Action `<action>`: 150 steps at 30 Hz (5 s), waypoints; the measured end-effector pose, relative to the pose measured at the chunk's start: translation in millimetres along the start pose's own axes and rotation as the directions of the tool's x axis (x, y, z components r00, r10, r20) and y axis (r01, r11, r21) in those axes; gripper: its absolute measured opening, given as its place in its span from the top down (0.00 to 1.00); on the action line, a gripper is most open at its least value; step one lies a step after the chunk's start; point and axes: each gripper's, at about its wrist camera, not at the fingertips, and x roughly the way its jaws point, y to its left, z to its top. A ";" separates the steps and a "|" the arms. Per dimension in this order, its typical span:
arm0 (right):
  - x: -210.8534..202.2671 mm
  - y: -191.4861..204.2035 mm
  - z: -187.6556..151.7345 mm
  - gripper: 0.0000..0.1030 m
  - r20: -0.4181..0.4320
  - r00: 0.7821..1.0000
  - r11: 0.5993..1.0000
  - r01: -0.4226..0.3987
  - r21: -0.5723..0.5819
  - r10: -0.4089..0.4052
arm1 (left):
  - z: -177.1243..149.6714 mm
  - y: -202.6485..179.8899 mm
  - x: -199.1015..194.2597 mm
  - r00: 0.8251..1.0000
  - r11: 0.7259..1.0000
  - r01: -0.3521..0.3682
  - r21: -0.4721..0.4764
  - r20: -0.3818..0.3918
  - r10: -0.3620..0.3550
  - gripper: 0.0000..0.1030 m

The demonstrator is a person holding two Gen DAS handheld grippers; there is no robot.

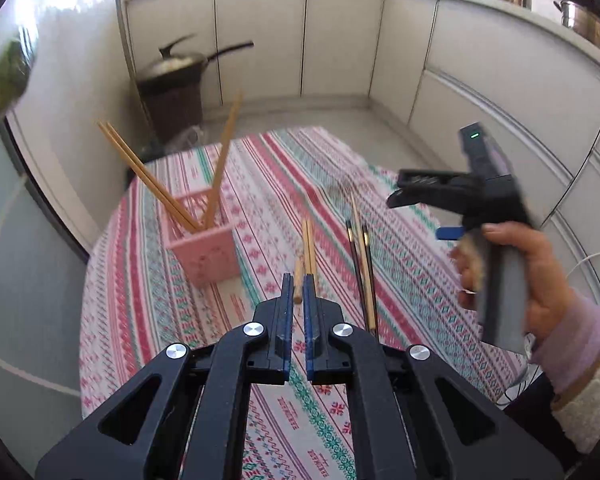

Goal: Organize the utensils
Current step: 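Close the left tool on a wooden chopstick while the right tool grasps another wooden chopstick, then lift both held chopsticks and carry them over the pink basket, then open the left tool over the basket while the right tool releases its chopstick, then withdraw both open tools toward the remaining chopsticks on the cloth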

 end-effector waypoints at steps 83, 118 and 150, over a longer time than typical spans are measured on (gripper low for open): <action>-155.1 225.7 -28.8 0.94 0.227 0.892 0.861 -0.268 -0.432 0.392 | 89.0 167.2 -80.0 0.943 0.843 -0.020 -0.538 0.270 0.194 0.72; -156.2 192.6 -93.7 0.39 0.461 0.862 0.796 0.121 -0.593 0.213 | 69.5 84.8 -50.6 0.930 0.908 -0.211 -0.362 0.211 0.300 0.32; -133.0 112.6 -109.2 0.11 0.473 0.880 0.843 0.232 -0.486 0.031 | 21.3 51.6 -15.5 0.953 0.920 -0.246 -0.306 0.097 0.287 0.07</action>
